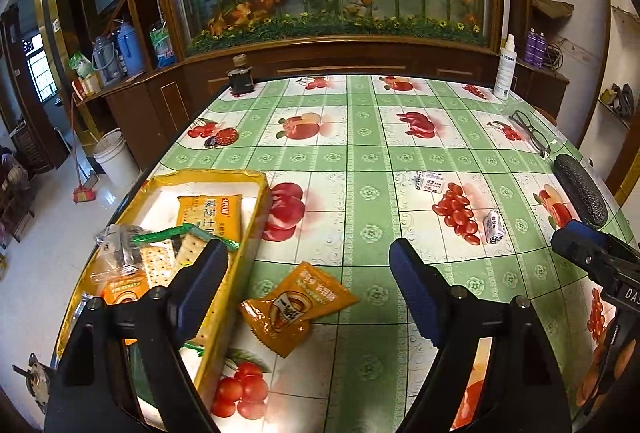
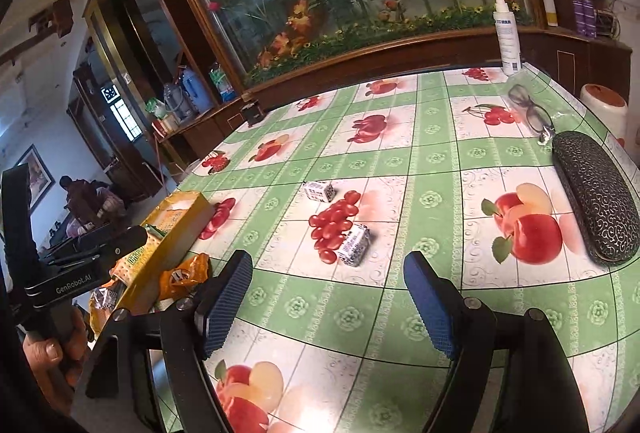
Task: Organize snacks
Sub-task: 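Move both tools back over the table toward the two white milk cartons, then grasp a white milk carton with the right tool while the left grasps the other carton, then carry both white milk cartons over the tray with both tools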
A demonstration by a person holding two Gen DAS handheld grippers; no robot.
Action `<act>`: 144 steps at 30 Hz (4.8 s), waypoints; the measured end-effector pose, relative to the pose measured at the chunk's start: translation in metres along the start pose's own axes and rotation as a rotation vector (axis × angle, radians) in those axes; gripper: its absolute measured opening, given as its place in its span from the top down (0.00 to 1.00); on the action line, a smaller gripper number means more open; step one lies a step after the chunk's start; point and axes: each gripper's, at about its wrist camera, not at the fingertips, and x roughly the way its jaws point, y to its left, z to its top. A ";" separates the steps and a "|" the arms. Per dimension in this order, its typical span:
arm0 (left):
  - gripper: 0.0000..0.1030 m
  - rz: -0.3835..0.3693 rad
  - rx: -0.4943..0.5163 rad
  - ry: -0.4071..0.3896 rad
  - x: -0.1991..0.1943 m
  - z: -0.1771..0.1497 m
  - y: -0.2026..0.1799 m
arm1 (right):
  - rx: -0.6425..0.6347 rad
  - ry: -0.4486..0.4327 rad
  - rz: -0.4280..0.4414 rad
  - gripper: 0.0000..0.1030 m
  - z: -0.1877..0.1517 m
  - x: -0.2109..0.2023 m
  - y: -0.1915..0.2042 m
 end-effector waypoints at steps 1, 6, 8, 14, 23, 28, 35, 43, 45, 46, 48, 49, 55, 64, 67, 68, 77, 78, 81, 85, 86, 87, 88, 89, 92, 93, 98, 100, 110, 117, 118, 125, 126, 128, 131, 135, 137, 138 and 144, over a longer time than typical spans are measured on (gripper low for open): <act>0.19 -0.001 0.001 0.004 0.001 0.000 -0.002 | -0.001 0.003 -0.001 0.21 -0.001 0.000 0.000; 0.19 -0.004 0.004 0.022 0.009 -0.004 -0.009 | -0.026 0.018 -0.018 0.20 -0.004 0.002 0.001; 0.19 -0.007 0.007 0.029 0.013 -0.005 -0.012 | -0.037 0.021 -0.018 0.20 -0.005 0.002 0.002; 0.19 -0.008 0.028 0.055 0.026 -0.007 -0.022 | -0.067 0.036 -0.044 0.20 -0.006 0.009 0.008; 0.19 -0.007 0.037 0.075 0.044 -0.001 -0.031 | -0.112 0.111 -0.076 0.20 0.000 0.043 0.020; 0.19 -0.014 0.051 0.083 0.057 0.007 -0.036 | -0.104 0.131 -0.094 0.20 0.008 0.060 0.020; 0.19 -0.075 0.054 0.116 0.079 0.018 -0.048 | -0.101 0.173 -0.135 0.28 0.017 0.084 0.017; 0.19 -0.119 0.019 0.142 0.104 0.034 -0.069 | -0.083 0.209 -0.194 0.83 0.013 0.100 0.001; 0.19 -0.115 0.011 0.147 0.111 0.037 -0.077 | -0.077 0.211 -0.186 0.86 0.014 0.099 -0.002; 0.19 -0.113 0.006 0.144 0.114 0.039 -0.081 | -0.076 0.209 -0.183 0.86 0.015 0.098 -0.002; 0.19 -0.101 -0.003 0.143 0.121 0.042 -0.088 | -0.081 0.202 -0.183 0.86 0.015 0.093 -0.002; 0.19 -0.103 -0.006 0.146 0.124 0.043 -0.093 | -0.077 0.195 -0.177 0.86 0.014 0.089 -0.003; 0.19 -0.113 0.032 0.134 0.137 0.049 -0.121 | -0.027 0.161 -0.152 0.86 0.012 0.069 -0.014; 0.23 -0.125 0.095 0.186 0.161 0.051 -0.138 | 0.017 0.151 -0.128 0.86 0.013 0.066 -0.026; 0.55 -0.175 0.084 0.181 0.159 0.050 -0.135 | 0.020 0.141 -0.122 0.86 0.014 0.063 -0.025; 0.64 -0.184 0.091 0.177 0.157 0.049 -0.136 | 0.023 0.138 -0.121 0.86 0.014 0.062 -0.026; 0.71 -0.193 0.120 0.134 0.135 0.035 -0.128 | 0.033 0.118 -0.126 0.86 0.013 0.051 -0.026; 0.71 -0.188 0.118 0.125 0.130 0.034 -0.124 | 0.032 0.114 -0.126 0.86 0.013 0.049 -0.025; 0.71 -0.175 0.098 0.098 0.115 0.031 -0.111 | 0.031 0.107 -0.125 0.86 0.012 0.045 -0.022; 0.71 -0.148 0.068 0.065 0.093 0.027 -0.092 | 0.026 0.104 -0.117 0.86 0.009 0.041 -0.015; 0.71 -0.141 0.064 0.057 0.089 0.026 -0.089 | 0.022 0.104 -0.114 0.86 0.009 0.041 -0.012; 0.71 -0.132 0.062 0.048 0.084 0.026 -0.087 | 0.019 0.104 -0.110 0.86 0.008 0.040 -0.009; 0.71 -0.126 0.061 0.041 0.080 0.025 -0.084 | 0.015 0.103 -0.107 0.86 0.008 0.039 -0.006; 0.71 -0.121 0.058 0.034 0.074 0.023 -0.081 | 0.009 0.099 -0.105 0.86 0.008 0.037 -0.003; 0.71 -0.105 0.042 0.018 0.061 0.019 -0.070 | -0.007 0.088 -0.093 0.86 0.008 0.031 0.009; 0.71 -0.100 0.036 0.012 0.055 0.018 -0.066 | -0.014 0.083 -0.090 0.86 0.008 0.029 0.014; 0.71 -0.086 0.005 -0.013 0.035 0.013 -0.045 | -0.046 0.057 -0.070 0.86 0.010 0.019 0.038; 0.71 -0.077 -0.007 -0.022 0.028 0.011 -0.036 | -0.058 0.051 -0.060 0.87 0.010 0.017 0.047; 0.71 -0.024 -0.061 -0.063 0.002 0.000 0.007 | -0.114 0.037 -0.012 0.87 0.013 0.015 0.091; 0.71 0.018 -0.114 -0.067 -0.007 -0.010 0.043 | -0.170 0.042 0.035 0.87 0.013 0.022 0.129; 0.71 0.023 -0.123 -0.066 -0.007 -0.011 0.049 | -0.178 0.046 0.042 0.87 0.012 0.025 0.133; 0.71 0.042 -0.170 -0.077 -0.016 -0.017 0.077 | -0.228 0.065 0.085 0.87 0.010 0.039 0.168; 0.71 0.044 -0.174 -0.078 -0.017 -0.017 0.081 | -0.236 0.068 0.091 0.87 0.009 0.041 0.174; 0.71 0.050 -0.185 -0.080 -0.018 -0.019 0.088 | -0.254 0.073 0.103 0.87 0.009 0.045 0.185; 0.71 0.063 -0.206 -0.080 -0.020 -0.021 0.101 | -0.283 0.076 0.119 0.87 0.008 0.050 0.202; 0.71 0.082 -0.231 -0.082 -0.023 -0.025 0.118 | -0.307 0.082 0.140 0.87 0.008 0.056 0.218; 0.71 0.092 -0.238 -0.085 -0.024 -0.027 0.124 | -0.315 0.084 0.148 0.87 0.008 0.059 0.223; 0.71 0.097 -0.241 -0.086 -0.025 -0.028 0.126 | -0.319 0.085 0.152 0.87 0.008 0.060 0.226; 0.71 0.115 -0.254 -0.093 -0.028 -0.029 0.137 | -0.333 0.086 0.170 0.87 0.009 0.064 0.240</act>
